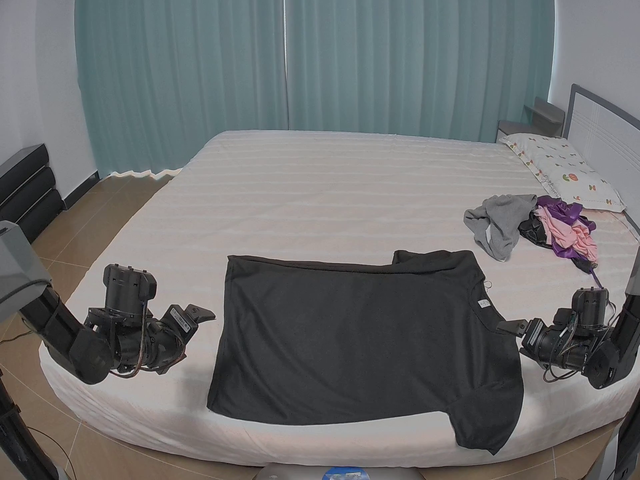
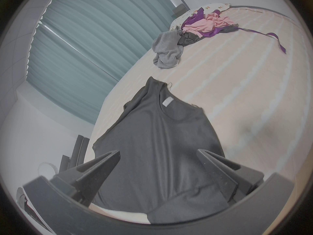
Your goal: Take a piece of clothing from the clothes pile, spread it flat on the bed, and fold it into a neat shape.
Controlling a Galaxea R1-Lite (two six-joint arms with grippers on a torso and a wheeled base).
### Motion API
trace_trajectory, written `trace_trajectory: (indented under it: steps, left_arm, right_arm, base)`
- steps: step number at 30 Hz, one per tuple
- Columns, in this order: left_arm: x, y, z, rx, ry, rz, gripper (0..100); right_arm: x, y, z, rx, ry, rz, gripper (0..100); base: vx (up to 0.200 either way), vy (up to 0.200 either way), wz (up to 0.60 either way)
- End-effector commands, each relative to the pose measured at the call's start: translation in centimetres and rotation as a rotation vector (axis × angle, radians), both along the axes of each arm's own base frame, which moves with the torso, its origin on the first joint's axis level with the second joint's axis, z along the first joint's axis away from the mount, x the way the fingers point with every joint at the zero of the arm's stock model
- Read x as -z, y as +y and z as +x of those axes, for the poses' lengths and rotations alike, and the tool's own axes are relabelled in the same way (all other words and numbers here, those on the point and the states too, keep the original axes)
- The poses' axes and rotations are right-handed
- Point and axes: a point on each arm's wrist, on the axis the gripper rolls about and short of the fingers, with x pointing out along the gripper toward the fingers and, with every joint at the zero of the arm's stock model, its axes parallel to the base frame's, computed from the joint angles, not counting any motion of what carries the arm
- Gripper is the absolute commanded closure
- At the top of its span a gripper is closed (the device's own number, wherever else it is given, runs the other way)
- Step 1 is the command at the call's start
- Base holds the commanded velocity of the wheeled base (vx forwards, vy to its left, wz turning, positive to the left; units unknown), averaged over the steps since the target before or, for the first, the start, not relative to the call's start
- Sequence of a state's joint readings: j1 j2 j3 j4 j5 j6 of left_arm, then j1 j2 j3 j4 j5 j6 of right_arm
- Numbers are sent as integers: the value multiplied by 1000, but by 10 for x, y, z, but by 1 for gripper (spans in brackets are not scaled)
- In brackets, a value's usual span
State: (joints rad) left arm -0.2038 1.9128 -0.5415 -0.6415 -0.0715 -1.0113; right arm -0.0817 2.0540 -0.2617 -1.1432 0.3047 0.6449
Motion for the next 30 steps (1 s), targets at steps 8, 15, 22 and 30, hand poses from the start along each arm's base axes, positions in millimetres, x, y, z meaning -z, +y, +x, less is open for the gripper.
trace_trajectory:
  steps: [8,15,22,30]
  left_arm:
    - [39,1,-22,-14,52,-27,0]
    - [40,-1,-22,-38,46,-48,0]
    - [42,-6,-25,-20,58,-46,0]
    - [43,-2,-32,-10,72,-42,0]
  right_arm:
    - [4,5,-24,-20,60,2,0]
    - [4,10,-28,-44,72,2,0]
    - [5,13,-30,-55,80,3,0]
    - [5,13,-32,-57,83,5,0]
  base:
    - [-25,0,0]
    - [0,-114,0]
    - [0,-200,0]
    - [0,-175,0]
